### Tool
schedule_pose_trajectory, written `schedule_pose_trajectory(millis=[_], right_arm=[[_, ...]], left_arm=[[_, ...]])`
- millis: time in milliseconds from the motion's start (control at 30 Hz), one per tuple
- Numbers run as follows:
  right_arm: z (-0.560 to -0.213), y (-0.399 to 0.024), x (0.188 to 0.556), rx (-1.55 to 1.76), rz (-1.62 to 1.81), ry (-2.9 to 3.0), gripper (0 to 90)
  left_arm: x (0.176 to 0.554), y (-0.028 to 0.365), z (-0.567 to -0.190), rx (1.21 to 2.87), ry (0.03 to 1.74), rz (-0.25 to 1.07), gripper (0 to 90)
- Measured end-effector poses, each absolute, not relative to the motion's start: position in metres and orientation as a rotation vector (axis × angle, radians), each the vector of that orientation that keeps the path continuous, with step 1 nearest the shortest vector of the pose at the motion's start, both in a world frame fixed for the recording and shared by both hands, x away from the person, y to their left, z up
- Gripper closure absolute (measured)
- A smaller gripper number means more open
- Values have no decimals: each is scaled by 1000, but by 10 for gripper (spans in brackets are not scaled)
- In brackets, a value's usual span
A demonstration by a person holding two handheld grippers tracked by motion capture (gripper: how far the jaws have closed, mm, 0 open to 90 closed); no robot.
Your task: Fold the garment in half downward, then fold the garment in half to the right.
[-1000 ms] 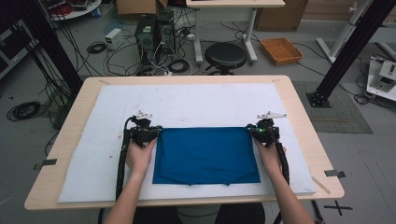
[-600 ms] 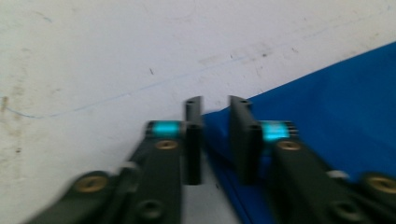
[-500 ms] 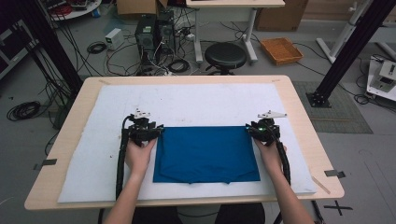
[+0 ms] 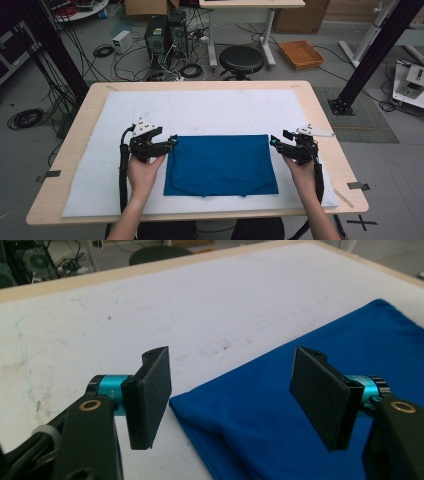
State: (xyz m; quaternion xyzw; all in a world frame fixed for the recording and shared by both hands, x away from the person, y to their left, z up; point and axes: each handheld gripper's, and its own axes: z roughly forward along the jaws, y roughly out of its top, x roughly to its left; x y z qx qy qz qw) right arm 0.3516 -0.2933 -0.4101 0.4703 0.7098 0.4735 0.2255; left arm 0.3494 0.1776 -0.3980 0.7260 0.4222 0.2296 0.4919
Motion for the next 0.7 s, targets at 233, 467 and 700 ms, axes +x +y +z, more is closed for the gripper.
schedule_pose_trajectory(millis=[233,467,700], right_arm=[[-402,-305,346,1280,1324,1896,383],[-398,-310,346,1297,1339,1862,375],[-396,-310,347,1290,1342,1851,376]], left_arm=[[343,183,-391,1738,994,563,330],[339,191,-388,1727,1006,575,323],[334,193,-386,1729,1004,602,323]])
